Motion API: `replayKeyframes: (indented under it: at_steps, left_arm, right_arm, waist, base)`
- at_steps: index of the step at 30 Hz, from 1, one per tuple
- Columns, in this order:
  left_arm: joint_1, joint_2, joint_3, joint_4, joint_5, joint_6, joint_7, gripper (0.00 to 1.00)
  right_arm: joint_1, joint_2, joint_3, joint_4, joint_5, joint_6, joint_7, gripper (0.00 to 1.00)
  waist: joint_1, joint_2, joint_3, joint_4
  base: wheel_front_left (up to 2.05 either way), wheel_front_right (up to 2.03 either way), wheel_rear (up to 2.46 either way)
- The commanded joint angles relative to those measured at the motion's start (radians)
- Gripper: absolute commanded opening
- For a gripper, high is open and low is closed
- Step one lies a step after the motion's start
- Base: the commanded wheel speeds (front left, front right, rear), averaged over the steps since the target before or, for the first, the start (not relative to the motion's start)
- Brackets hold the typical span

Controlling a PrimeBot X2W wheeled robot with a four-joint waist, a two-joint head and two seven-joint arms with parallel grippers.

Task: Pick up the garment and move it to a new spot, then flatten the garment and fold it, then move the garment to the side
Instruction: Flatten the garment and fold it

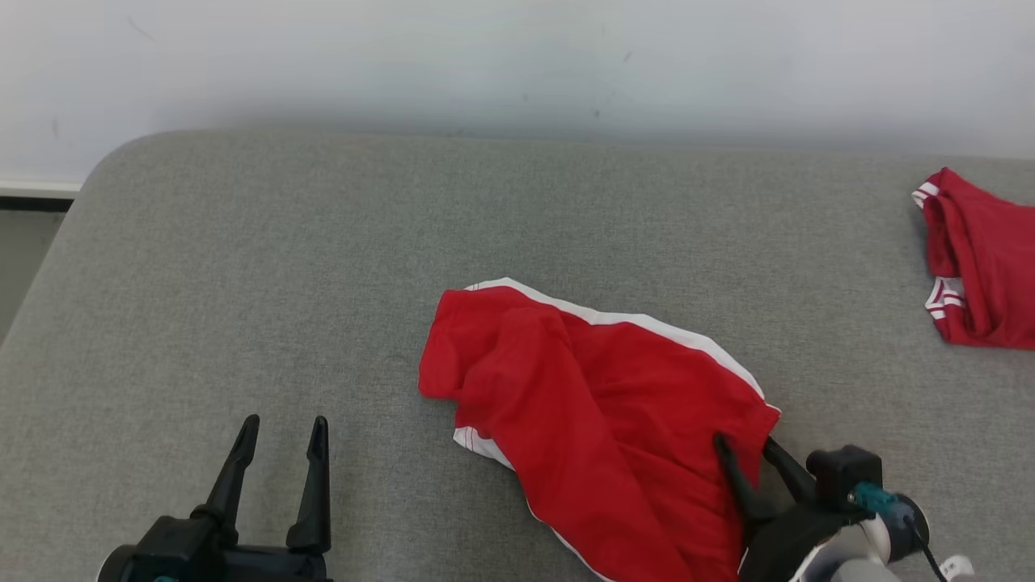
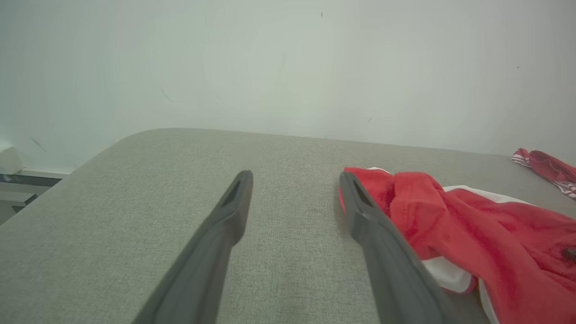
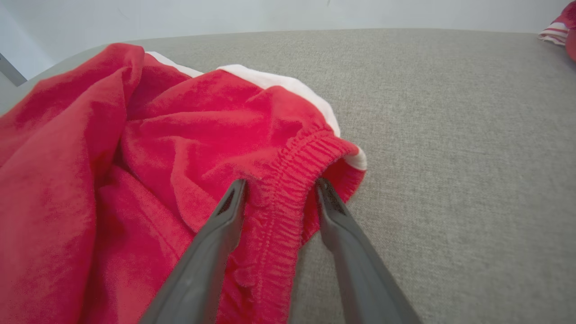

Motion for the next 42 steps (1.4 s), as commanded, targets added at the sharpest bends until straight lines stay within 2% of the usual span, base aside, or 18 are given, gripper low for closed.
replayKeyframes:
  at_steps: [1, 11, 17, 18, 19, 20, 26, 34, 42]
  left_arm:
    - [-0.011, -0.002, -0.003, 0.006, -0.007, -0.004, 0.0, 1.0]
    - [-0.048, -0.004, -0.024, 0.026, -0.018, -0.004, 0.0, 1.0]
    - [-0.062, -0.005, -0.046, 0.041, -0.041, -0.005, 0.0, 1.0]
    - [-0.062, -0.004, -0.047, 0.043, -0.043, -0.004, 0.0, 1.0]
    - [-0.06, -0.004, -0.048, 0.046, -0.045, -0.002, 0.0, 1.0]
    - [-0.056, -0.004, -0.047, 0.048, -0.047, -0.001, 0.0, 1.0]
    - [-0.035, -0.004, -0.031, 0.05, -0.039, 0.004, 0.0, 1.0]
    - [-0.006, -0.004, 0.014, 0.037, -0.022, 0.002, 0.0, 1.0]
    - [0.027, -0.004, 0.035, 0.027, -0.013, 0.0, 0.0, 1.0]
  right_arm:
    - [-0.035, -0.009, 0.01, 0.018, 0.014, -0.003, -0.007, 0.0]
    - [-0.211, -0.059, -0.03, 0.067, 0.106, -0.003, -0.027, 0.0]
    - [-0.326, -0.064, -0.061, 0.205, 0.151, -0.003, -0.026, 0.0]
    - [-0.336, -0.058, -0.05, 0.231, 0.149, -0.003, -0.02, 0.43]
    - [-0.343, -0.051, -0.035, 0.255, 0.147, -0.003, -0.011, 0.79]
    - [-0.349, -0.046, -0.024, 0.27, 0.151, -0.003, -0.013, 1.0]
    - [-0.299, -0.057, 0.019, 0.265, 0.153, -0.003, -0.027, 1.0]
    - [-0.116, -0.067, -0.092, 0.002, 0.113, -0.003, -0.028, 1.0]
    - [0.093, -0.031, -0.222, -0.265, 0.031, -0.003, -0.028, 1.0]
  waist:
    - [-0.0001, 0.0, 0.023, 0.017]
    - [-0.0001, 0.0, 0.056, 0.021]
    - [-0.0001, 0.0, 0.071, 0.025]
    - [-0.0001, 0.0, 0.071, 0.024]
    - [-0.0001, 0.0, 0.068, 0.022]
    - [-0.0001, 0.0, 0.066, 0.019]
    - [-0.0001, 0.0, 0.034, -0.02]
    - [-0.0001, 0.0, -0.004, -0.075]
    - [-0.0001, 0.0, -0.047, -0.106]
  base:
    - [0.0, 0.0, 0.0]
    - [0.0, 0.0, 0.0]
    - [0.0, 0.0, 0.0]
    - [0.0, 0.0, 0.0]
    - [0.0, 0.0, 0.0]
    - [0.0, 0.0, 0.0]
    - [0.0, 0.0, 0.0]
    - [0.0, 0.0, 0.0]
    - [0.0, 0.0, 0.0]
